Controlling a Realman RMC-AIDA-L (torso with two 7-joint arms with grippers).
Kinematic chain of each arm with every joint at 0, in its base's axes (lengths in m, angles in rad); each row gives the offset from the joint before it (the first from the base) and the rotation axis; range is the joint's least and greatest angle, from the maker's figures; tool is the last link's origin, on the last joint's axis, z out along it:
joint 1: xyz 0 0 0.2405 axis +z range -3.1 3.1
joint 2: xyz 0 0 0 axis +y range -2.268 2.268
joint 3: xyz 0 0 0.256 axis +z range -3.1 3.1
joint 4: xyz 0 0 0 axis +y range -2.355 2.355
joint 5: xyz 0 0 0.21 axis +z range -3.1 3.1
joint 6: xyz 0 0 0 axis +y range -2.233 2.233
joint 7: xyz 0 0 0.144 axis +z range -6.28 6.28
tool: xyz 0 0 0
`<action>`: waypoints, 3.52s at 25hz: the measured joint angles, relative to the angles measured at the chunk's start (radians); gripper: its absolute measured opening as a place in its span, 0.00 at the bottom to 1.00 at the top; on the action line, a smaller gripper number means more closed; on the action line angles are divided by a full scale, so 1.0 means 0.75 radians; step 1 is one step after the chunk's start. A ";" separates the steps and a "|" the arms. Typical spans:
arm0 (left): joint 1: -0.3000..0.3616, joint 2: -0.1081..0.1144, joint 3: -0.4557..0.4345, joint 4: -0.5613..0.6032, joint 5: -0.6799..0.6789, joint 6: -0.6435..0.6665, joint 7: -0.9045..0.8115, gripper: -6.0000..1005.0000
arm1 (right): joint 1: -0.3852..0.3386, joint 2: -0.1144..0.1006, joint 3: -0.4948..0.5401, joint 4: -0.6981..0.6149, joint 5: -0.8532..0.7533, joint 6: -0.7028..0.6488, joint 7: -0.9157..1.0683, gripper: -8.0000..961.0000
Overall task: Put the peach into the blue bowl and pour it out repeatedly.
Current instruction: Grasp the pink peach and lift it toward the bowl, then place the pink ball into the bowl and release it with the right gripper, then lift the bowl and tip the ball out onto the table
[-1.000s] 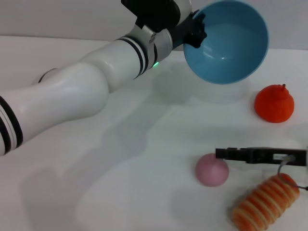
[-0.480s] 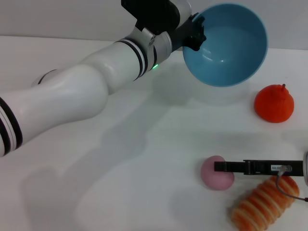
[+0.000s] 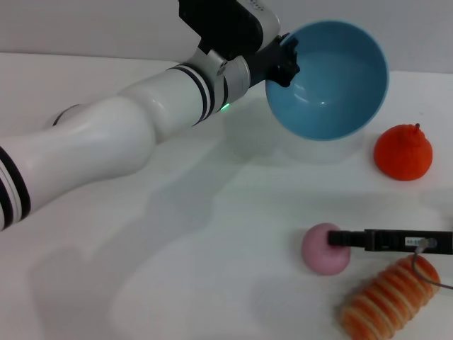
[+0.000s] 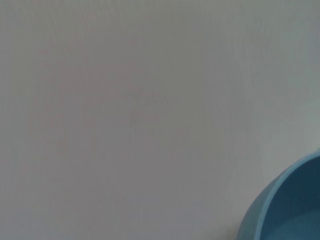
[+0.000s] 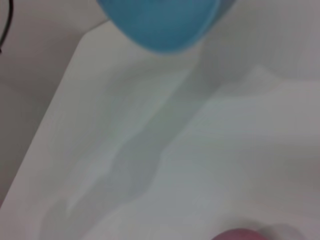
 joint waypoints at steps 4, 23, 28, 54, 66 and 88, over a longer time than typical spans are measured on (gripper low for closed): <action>0.002 0.004 -0.031 0.000 -0.005 0.074 -0.014 0.00 | -0.032 -0.003 0.005 -0.061 0.076 -0.062 -0.045 0.20; -0.184 -0.002 -0.333 -0.097 0.384 0.784 -0.398 0.00 | -0.120 -0.026 0.198 -0.569 0.383 -0.539 -0.024 0.05; -0.202 -0.006 -0.289 -0.076 0.488 0.852 -0.540 0.00 | -0.081 -0.013 0.170 -0.531 0.301 -0.392 -0.014 0.05; -0.191 -0.004 -0.193 -0.044 0.500 0.665 -0.542 0.00 | -0.302 -0.012 0.319 -0.373 0.599 -0.240 -0.576 0.56; -0.229 -0.011 -0.066 -0.023 0.630 0.250 -0.389 0.00 | -0.524 -0.006 0.678 -0.037 0.604 -0.146 -1.019 0.69; -0.007 -0.015 0.580 -0.019 0.681 -0.639 0.351 0.00 | -0.488 0.001 1.064 0.231 0.613 -0.169 -1.445 0.78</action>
